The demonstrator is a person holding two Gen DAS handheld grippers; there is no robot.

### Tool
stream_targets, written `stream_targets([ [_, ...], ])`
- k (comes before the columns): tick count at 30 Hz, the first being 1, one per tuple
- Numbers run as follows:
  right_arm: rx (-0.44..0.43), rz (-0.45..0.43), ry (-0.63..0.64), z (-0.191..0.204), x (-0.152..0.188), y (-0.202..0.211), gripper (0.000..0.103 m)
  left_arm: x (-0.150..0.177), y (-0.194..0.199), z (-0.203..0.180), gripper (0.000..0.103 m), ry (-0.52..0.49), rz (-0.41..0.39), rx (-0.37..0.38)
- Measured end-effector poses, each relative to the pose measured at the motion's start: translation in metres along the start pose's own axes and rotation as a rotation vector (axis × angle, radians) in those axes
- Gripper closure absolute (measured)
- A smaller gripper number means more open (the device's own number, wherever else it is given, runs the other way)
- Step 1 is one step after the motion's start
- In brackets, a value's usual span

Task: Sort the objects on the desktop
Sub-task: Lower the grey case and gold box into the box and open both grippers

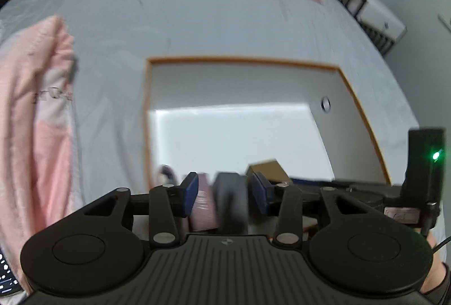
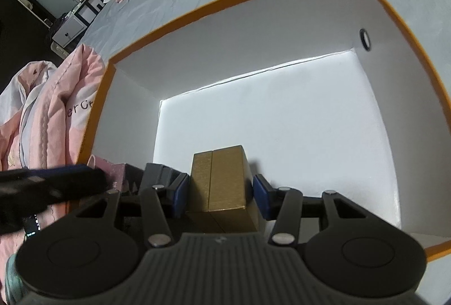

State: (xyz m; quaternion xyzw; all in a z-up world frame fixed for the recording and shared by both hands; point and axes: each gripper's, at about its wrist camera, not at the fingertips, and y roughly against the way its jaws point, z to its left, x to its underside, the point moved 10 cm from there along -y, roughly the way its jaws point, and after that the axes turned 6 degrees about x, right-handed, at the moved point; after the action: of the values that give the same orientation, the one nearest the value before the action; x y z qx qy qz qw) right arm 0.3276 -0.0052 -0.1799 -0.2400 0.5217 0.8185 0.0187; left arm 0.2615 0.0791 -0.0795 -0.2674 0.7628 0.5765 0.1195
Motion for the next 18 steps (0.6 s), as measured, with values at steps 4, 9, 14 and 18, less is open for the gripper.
stream_targets([
  [4, -0.015, 0.024, 0.004, 0.008, 0.004, -0.003, 0.051, 0.000, 0.019, 0.022, 0.054, 0.063, -0.066, -0.016],
  [9, -0.007, 0.038, 0.007, 0.015, 0.005, -0.005, 0.051, 0.005, 0.020, 0.044, 0.054, 0.109, -0.067, -0.017],
  [14, -0.014, 0.064, -0.024, 0.013, 0.005, -0.006, 0.050, 0.017, 0.013, 0.056, 0.059, 0.152, -0.058, 0.033],
  [18, -0.040, 0.084, -0.055, 0.012, 0.005, -0.005, 0.050, 0.023, 0.009, 0.061, 0.062, 0.168, -0.052, 0.051],
])
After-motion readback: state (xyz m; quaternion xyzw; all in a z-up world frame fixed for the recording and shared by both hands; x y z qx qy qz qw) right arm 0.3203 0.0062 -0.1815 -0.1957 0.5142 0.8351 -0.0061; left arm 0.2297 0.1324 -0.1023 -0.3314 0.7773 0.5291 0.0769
